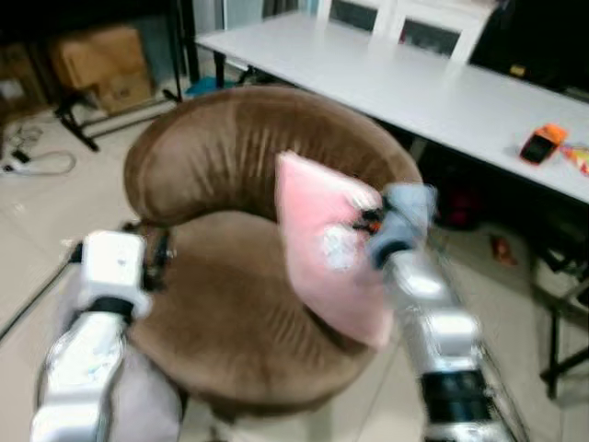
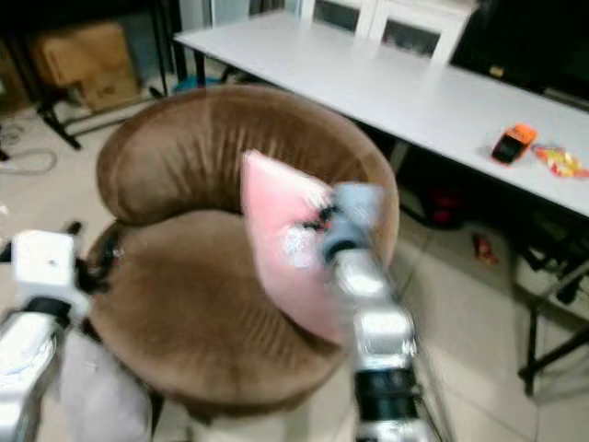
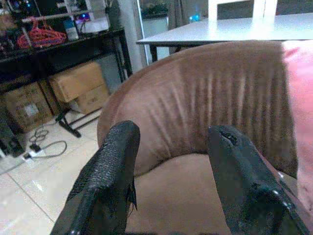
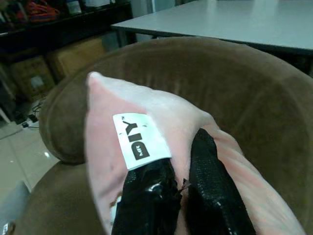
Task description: Move the pillow to the sofa from floor
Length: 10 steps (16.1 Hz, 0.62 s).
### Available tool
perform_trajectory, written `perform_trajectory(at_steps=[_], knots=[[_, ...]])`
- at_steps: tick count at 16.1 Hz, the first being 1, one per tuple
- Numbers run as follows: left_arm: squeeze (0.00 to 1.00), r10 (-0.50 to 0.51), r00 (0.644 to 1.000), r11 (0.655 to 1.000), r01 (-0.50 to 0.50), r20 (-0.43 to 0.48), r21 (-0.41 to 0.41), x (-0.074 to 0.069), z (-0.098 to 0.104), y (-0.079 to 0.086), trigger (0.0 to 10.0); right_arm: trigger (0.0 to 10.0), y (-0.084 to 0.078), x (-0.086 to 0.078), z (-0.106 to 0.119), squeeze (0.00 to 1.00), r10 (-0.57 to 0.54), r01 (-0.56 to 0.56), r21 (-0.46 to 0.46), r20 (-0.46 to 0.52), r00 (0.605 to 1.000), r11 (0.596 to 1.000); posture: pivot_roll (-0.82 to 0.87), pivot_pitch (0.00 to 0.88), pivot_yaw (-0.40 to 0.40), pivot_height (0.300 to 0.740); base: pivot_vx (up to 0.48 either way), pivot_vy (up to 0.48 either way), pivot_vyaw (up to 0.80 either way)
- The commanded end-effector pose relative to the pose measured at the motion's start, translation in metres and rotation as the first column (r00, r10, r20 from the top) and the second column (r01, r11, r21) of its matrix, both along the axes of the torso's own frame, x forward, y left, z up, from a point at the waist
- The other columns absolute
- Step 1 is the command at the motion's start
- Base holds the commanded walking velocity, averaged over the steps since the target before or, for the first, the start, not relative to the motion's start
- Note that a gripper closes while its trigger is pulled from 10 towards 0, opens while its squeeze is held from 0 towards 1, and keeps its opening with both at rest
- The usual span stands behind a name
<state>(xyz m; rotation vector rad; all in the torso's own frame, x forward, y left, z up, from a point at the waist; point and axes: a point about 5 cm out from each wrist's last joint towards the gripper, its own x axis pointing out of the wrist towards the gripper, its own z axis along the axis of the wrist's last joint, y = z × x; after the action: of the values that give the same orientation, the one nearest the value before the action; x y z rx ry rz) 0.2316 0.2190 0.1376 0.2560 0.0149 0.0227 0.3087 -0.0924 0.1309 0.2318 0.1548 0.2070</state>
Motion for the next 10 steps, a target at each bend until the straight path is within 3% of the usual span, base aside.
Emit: perform_trajectory(at_steps=[1, 4, 10], knots=[[0.00, -0.043, 0.999, 0.999, 0.043, 0.000, -0.012, 0.0018, -0.0002, -0.0101, 10.0, 10.0, -0.0175, 0.0037, 0.0110, 0.00, -0.051, 0.052, -0.007, 0.062, 0.997, 0.999, 0.05, 0.000, -0.077, 0.740, 0.337, 0.000, 0.00], [0.00, -0.063, 0.998, 0.998, 0.063, -0.002, -0.006, 0.0035, 0.0006, -0.0126, 10.0, 10.0, -0.0119, -0.0013, 0.0050, 0.00, 0.024, -0.022, -0.038, 0.043, 0.999, 0.999, 0.04, 0.000, -0.064, 0.740, 0.331, 0.000, 0.00], [0.00, -0.072, 0.997, 0.997, 0.072, -0.010, 0.003, 0.0030, -0.0010, -0.0138, 10.0, 10.0, -0.0086, -0.0033, 0.0071, 0.00, 0.064, -0.062, -0.035, 0.049, 0.997, 0.997, 0.04, 0.000, -0.065, 0.740, 0.312, 0.000, 0.00]])
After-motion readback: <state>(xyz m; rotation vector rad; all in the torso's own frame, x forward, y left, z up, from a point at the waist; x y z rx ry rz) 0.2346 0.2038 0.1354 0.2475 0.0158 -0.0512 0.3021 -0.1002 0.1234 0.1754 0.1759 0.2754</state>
